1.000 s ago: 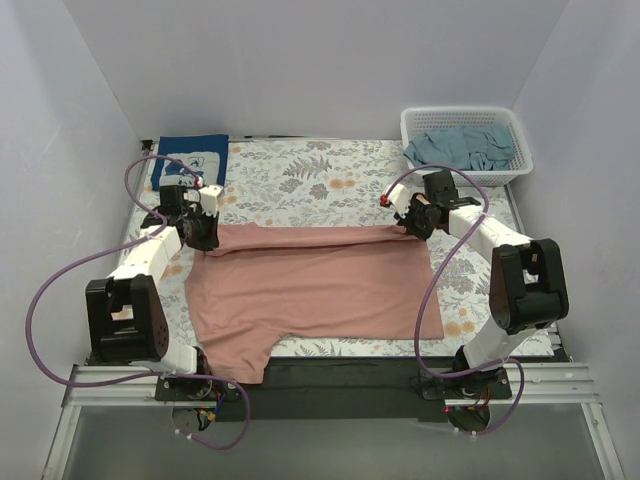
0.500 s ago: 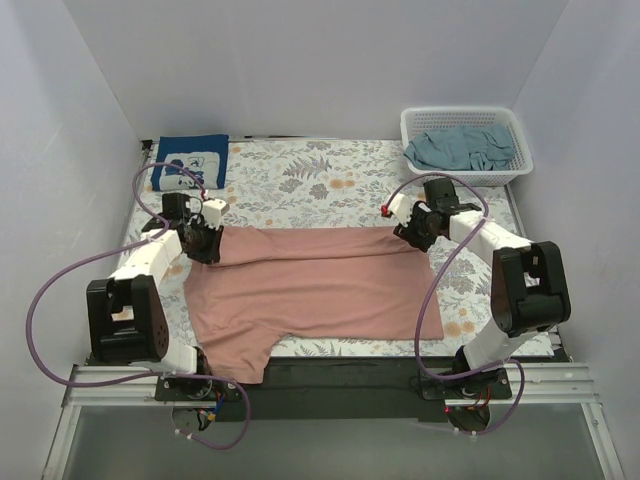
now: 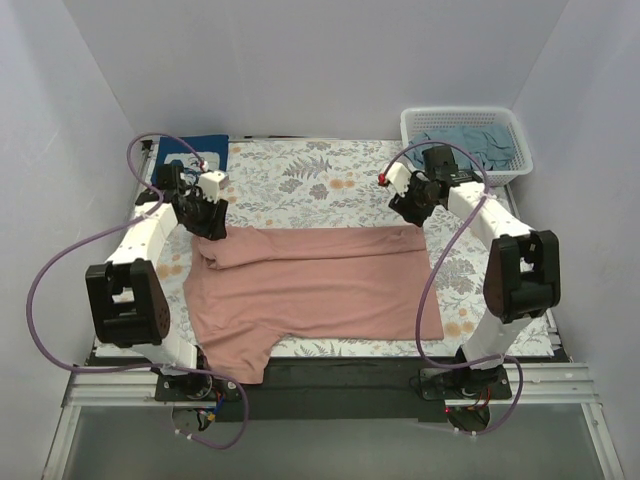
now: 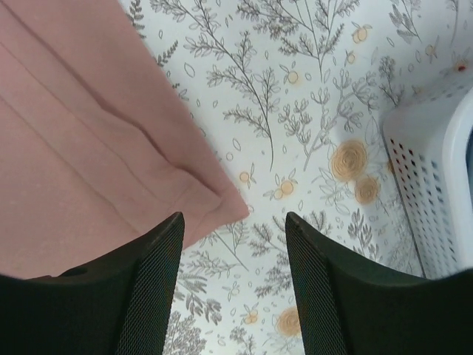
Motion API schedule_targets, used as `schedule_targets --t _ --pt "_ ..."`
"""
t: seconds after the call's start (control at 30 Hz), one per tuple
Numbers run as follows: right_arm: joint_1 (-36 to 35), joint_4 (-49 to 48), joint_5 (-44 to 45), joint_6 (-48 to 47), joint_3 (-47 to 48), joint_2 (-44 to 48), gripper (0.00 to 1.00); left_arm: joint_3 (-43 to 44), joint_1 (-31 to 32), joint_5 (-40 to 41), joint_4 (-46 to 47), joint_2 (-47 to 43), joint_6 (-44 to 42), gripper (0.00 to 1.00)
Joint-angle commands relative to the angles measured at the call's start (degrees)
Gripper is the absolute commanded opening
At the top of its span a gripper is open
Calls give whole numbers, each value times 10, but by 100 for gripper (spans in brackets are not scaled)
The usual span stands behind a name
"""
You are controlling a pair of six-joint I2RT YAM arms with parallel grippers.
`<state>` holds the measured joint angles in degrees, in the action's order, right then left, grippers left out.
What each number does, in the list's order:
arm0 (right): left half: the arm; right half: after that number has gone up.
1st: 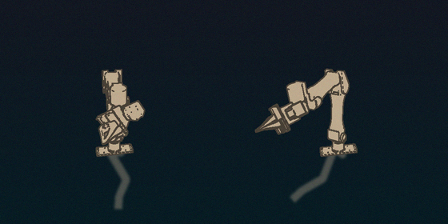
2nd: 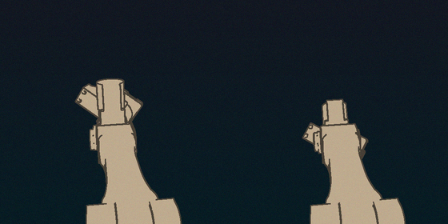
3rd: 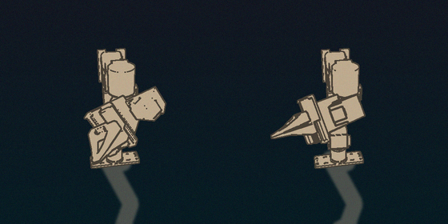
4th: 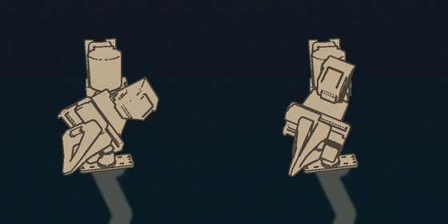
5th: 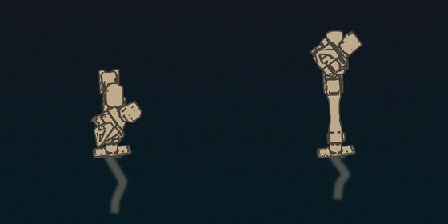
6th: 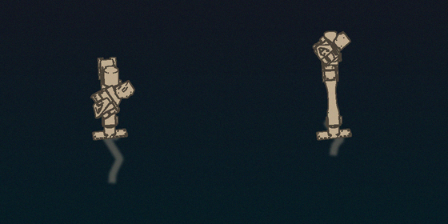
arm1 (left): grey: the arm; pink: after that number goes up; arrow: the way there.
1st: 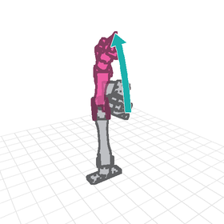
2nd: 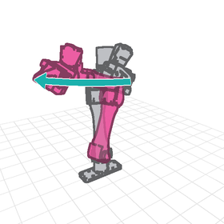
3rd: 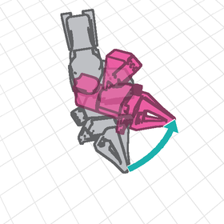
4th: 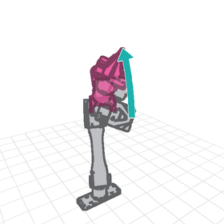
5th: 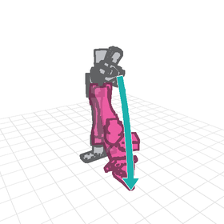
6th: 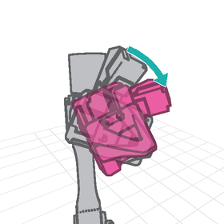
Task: Fold and stack the t-shirts
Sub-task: Fold the tshirt
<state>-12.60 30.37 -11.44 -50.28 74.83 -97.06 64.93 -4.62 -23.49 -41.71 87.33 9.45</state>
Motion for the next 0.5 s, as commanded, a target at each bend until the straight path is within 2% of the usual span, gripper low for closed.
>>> schedule_targets --t 0.0,0.27,0.47 --pt "1 74 -31 -5 45 -50 64 63 -2 -33 -4 61 13 46" --pt "1 107 -23 -35 92 -126 57 152 1 -65 -14 174 28 47" --pt "1 109 -17 -42 92 -154 57 147 15 -67 -14 190 28 48"
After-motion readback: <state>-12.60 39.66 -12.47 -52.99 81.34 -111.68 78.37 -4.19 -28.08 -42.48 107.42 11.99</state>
